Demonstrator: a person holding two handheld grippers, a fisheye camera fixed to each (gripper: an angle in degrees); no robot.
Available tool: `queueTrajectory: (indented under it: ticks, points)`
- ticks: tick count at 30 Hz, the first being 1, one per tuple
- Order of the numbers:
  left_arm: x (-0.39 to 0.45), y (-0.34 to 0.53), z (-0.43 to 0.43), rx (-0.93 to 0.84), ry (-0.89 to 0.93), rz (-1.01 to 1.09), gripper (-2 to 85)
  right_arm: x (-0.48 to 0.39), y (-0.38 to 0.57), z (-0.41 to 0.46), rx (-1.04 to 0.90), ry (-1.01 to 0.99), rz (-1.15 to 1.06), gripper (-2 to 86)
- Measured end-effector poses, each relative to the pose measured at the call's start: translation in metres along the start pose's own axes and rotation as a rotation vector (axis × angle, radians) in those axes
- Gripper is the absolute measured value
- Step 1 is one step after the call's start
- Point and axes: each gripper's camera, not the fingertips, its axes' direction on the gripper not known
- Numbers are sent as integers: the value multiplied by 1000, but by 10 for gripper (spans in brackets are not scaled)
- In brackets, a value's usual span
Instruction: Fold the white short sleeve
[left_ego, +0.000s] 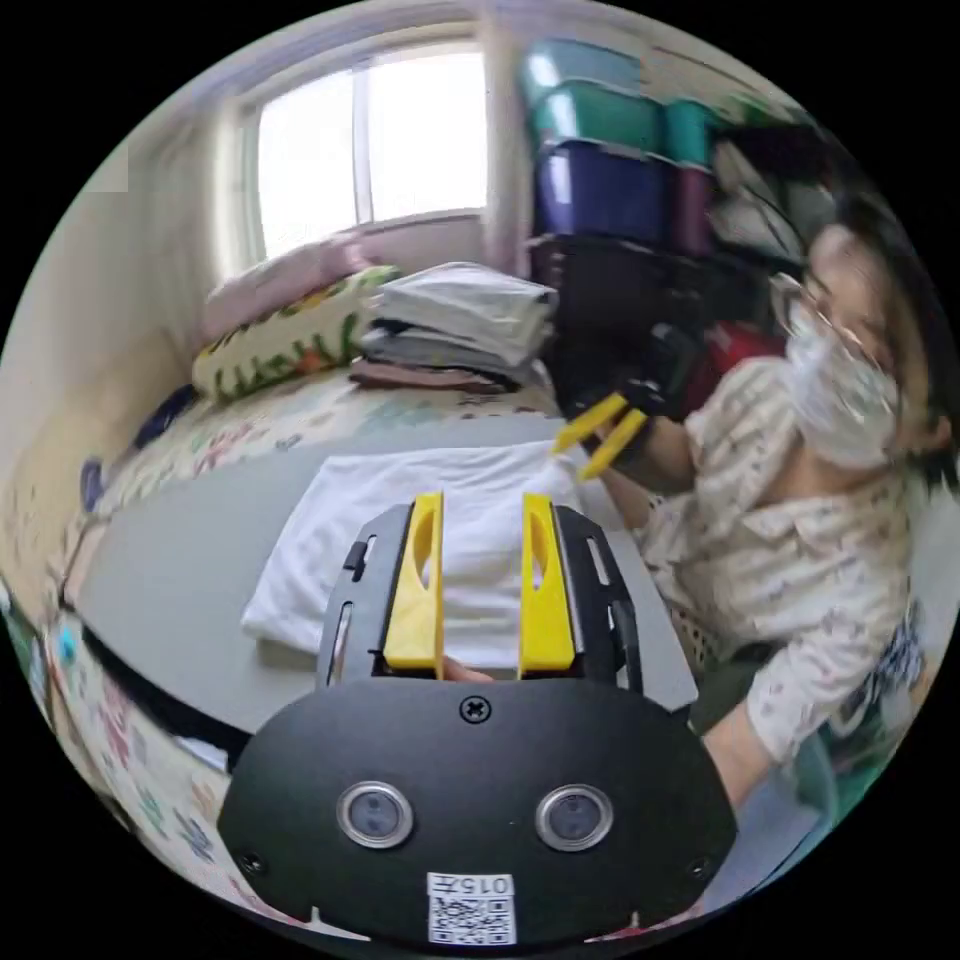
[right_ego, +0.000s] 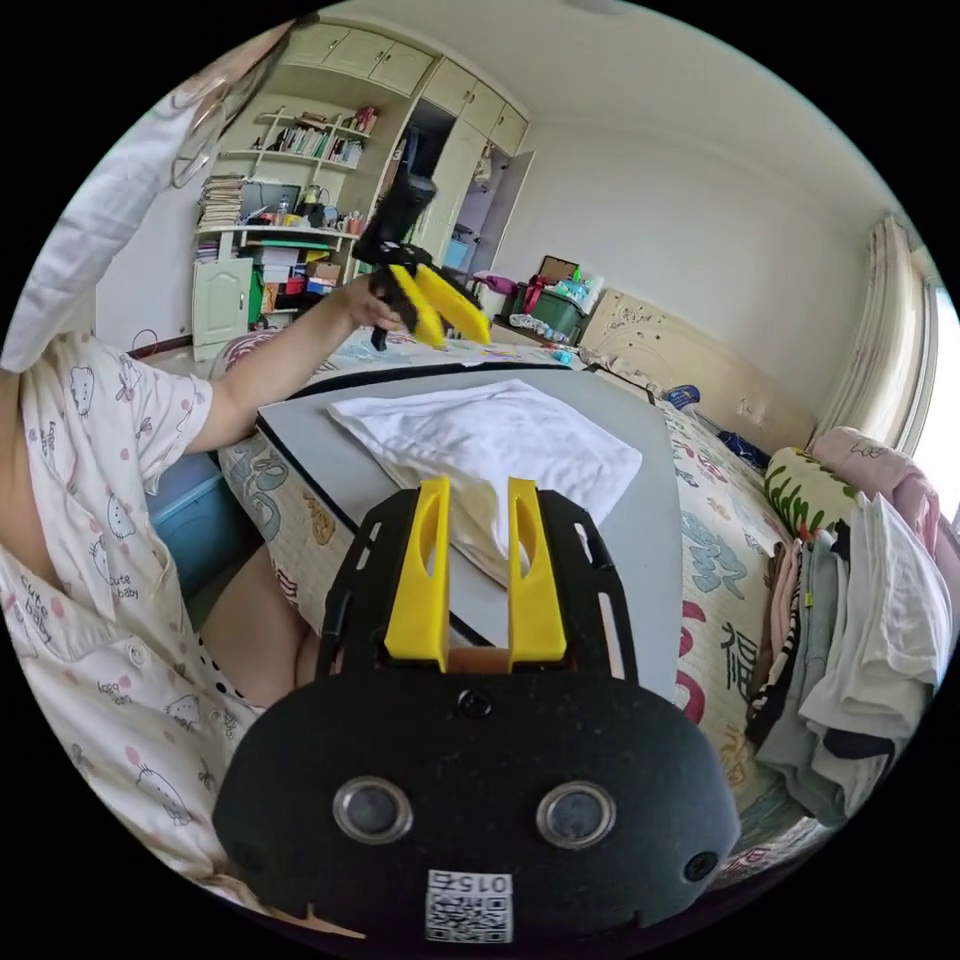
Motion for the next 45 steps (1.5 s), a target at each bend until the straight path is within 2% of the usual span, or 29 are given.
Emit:
queueTrajectory:
  ticks: [2,5,8,14,18,25,29,40,42,45]
  points:
    - [71,-23,8,-82,-2,222,125,12,8,-10,-5,-18,49,88]
    - [121,-35,24,-150,-4,300,111,22,17,-22,-5,-29,99,85]
    - [150,-43,53,-270,-22,326,100,24,17,-31,-11,-31,104,80]
    - [138,-50,86,-343,18,211,16,18,2,-42,-81,-40,54,74]
    - [146,-48,90,-329,28,232,3,18,-1,-53,-73,-44,85,67]
    - [157,-20,69,-211,-14,244,-1,16,-10,-78,-119,-8,75,-2]
    - [153,-11,110,-333,36,259,-2,18,-19,-92,-138,-14,71,-8]
    - [125,69,107,-313,45,285,5,33,-47,-150,-182,-37,68,-9]
    - [114,90,95,-268,30,281,13,42,-51,-170,-128,-110,90,-7]
    - [91,137,51,-84,-6,254,39,68,-59,-211,9,-225,153,10]
